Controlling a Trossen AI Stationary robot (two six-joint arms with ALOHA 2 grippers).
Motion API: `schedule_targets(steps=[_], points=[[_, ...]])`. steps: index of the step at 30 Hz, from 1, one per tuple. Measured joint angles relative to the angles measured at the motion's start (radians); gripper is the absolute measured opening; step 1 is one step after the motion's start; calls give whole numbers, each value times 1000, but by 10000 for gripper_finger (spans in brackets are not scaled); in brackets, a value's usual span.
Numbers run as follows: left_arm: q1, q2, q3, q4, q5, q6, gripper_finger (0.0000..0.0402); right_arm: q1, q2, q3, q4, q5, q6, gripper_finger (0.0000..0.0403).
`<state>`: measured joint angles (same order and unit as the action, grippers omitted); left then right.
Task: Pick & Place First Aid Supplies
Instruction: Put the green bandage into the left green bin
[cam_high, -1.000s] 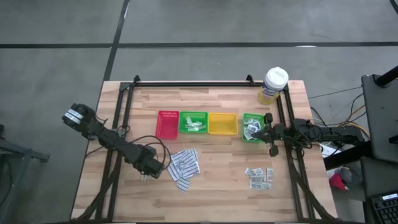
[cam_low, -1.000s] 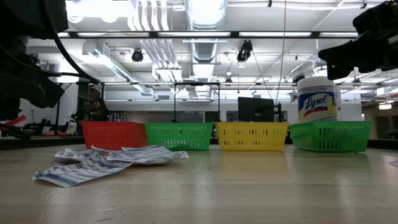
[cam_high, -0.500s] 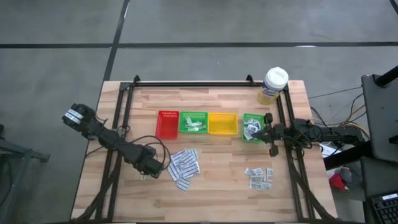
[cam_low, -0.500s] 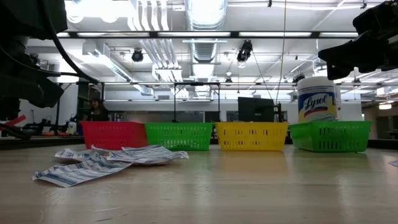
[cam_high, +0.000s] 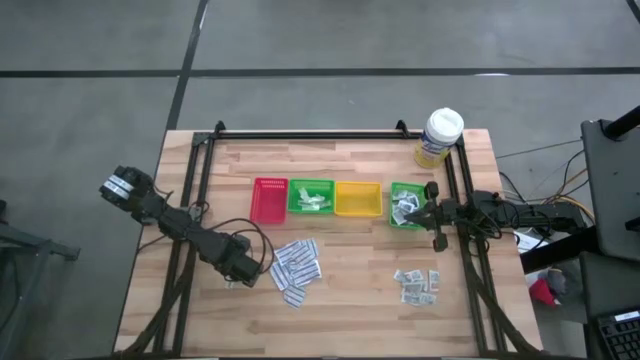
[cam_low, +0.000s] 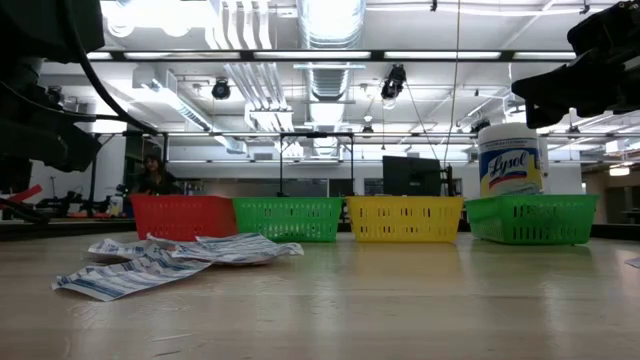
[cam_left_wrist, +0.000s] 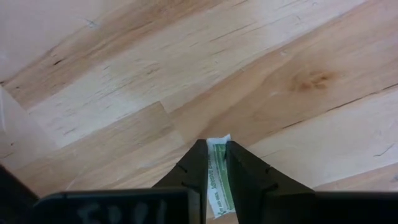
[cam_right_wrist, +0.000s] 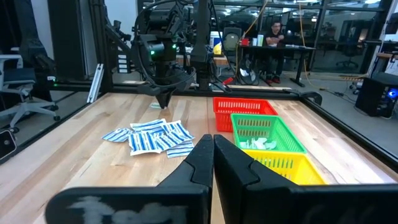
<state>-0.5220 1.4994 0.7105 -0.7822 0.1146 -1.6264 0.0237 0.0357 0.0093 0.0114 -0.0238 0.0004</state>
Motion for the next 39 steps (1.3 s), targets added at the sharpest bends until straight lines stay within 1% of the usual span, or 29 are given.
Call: schedule_targets(steps=[7,13,16,19,27,34,36,39], points=[[0,-4,0,-2,-4,6,44,0,0,0,0,0,0,8],[-1,-41,0,-4,-23,8,43,0,0,0,0,0,0,8],[1,-57,9,-6,-103,31,43,0,0,0,0,0,0,8],[1,-67,25,-6,-163,61,43,0,0,0,0,0,0,8],[1,-92,59,-7,-210,133,39,0,0,0,0,0,0,8],[1,-127,76,18,-303,200,39,0,0,0,0,0,0,8],[1,-135,83,30,-343,238,39,0,0,0,0,0,0,8],[1,-148,89,94,-433,312,39,0,0,0,0,0,0,8]])
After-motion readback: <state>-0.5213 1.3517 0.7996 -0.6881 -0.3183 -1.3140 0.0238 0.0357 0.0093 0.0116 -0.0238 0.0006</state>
